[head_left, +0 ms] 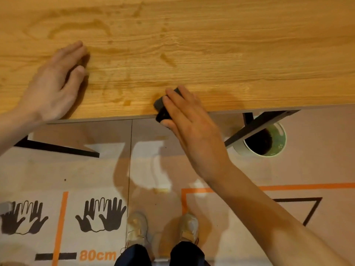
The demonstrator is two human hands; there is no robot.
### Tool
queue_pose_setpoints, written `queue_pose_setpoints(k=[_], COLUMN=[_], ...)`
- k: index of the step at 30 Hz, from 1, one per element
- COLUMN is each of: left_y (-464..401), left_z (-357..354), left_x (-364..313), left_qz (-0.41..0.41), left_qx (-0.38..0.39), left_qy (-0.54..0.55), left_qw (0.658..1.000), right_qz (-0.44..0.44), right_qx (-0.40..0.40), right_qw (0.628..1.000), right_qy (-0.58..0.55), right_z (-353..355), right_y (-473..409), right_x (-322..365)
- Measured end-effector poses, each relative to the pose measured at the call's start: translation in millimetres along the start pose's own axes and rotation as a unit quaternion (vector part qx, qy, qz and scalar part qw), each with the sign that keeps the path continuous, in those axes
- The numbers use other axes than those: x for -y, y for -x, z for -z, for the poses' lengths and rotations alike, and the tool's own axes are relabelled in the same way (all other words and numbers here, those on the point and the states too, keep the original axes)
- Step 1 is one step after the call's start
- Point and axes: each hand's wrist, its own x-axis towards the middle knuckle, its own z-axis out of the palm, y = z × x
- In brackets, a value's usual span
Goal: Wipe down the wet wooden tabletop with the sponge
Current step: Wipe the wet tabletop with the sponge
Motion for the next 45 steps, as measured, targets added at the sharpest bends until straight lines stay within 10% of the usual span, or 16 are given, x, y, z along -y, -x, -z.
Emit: queue_pose_setpoints(k=[7, 18, 23, 31, 41, 45], left_y=[2, 2, 6, 5, 6, 4], left_z=[-1, -1, 1, 0, -5, -3], left_x=[28, 27, 21, 20, 23, 23], left_qz=[0.010, -0.001, -0.005, -0.006, -0.029, -0.025], left_qx=[0.006, 0.017, 0.018, 0.013, -0.003, 0.006], left_qy=[0.000, -0.007, 0.003, -0.007, -0.023, -0.007], left_qw=[1.000, 1.000, 1.000, 1.000, 0.999, 1.000], right_qz=[-0.063, -0.026, 0.007, -0.184, -0.078, -0.226], right_qx=[-0.044, -0.035, 0.022, -0.067, 0.045, 0.012], right_qw=[0.996, 0.997, 1.000, 0.978, 0.996, 0.974], right_qy=[0.048, -0.067, -0.021, 0.073, 0.027, 0.030], right_z=[48, -101, -69, -7, -80, -11], right_y=[34, -36, -26, 3, -52, -28], right_x=[-47, 113, 84, 38, 121, 62])
